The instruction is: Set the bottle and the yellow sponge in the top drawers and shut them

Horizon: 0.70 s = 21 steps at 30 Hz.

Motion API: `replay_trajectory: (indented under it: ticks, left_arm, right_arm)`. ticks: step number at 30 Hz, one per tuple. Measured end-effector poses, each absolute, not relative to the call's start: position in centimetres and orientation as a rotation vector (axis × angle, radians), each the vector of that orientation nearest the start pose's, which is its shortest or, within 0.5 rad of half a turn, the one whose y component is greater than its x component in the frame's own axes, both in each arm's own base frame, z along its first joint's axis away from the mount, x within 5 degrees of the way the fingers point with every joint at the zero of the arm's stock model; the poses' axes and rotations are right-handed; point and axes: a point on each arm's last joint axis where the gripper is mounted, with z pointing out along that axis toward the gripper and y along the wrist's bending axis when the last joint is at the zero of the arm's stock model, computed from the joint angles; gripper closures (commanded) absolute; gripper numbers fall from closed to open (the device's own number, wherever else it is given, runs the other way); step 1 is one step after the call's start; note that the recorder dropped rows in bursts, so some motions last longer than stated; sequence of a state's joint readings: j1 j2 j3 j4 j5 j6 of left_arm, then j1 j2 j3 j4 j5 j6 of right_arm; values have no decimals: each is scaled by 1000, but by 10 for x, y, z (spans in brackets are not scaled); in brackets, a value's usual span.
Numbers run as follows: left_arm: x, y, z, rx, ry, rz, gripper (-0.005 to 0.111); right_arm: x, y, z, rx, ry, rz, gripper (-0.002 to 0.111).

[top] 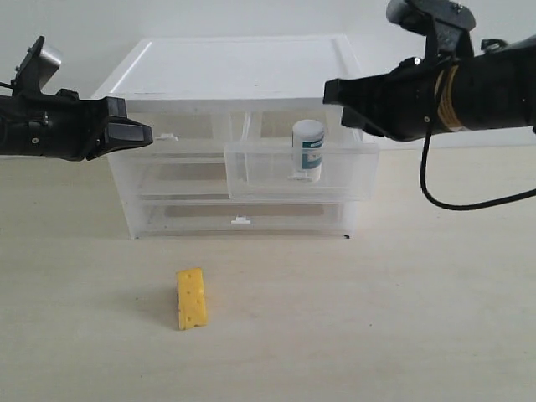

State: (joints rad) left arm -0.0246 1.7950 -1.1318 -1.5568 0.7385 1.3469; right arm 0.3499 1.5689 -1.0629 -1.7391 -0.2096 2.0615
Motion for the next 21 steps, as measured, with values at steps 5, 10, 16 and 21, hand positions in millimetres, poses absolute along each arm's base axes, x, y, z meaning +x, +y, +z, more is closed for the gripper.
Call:
replay_trajectory:
  ticks: [5,10,16,21]
  left_arm:
    - [377,-70,234,237,2111,-921,103]
    - [378,-70,234,232,2112,-916,103]
    - [378,-69,234,220,2111,-908,103]
    - [378,-69,234,221,2111,-910,103]
  right_arm:
    - [332,142,271,-184,2105,626,108]
    - [325,152,271,-252,2129,764,108]
    - [311,174,308,-431,1957,1137,108]
    - [315,167,298,-421,2058,971,108]
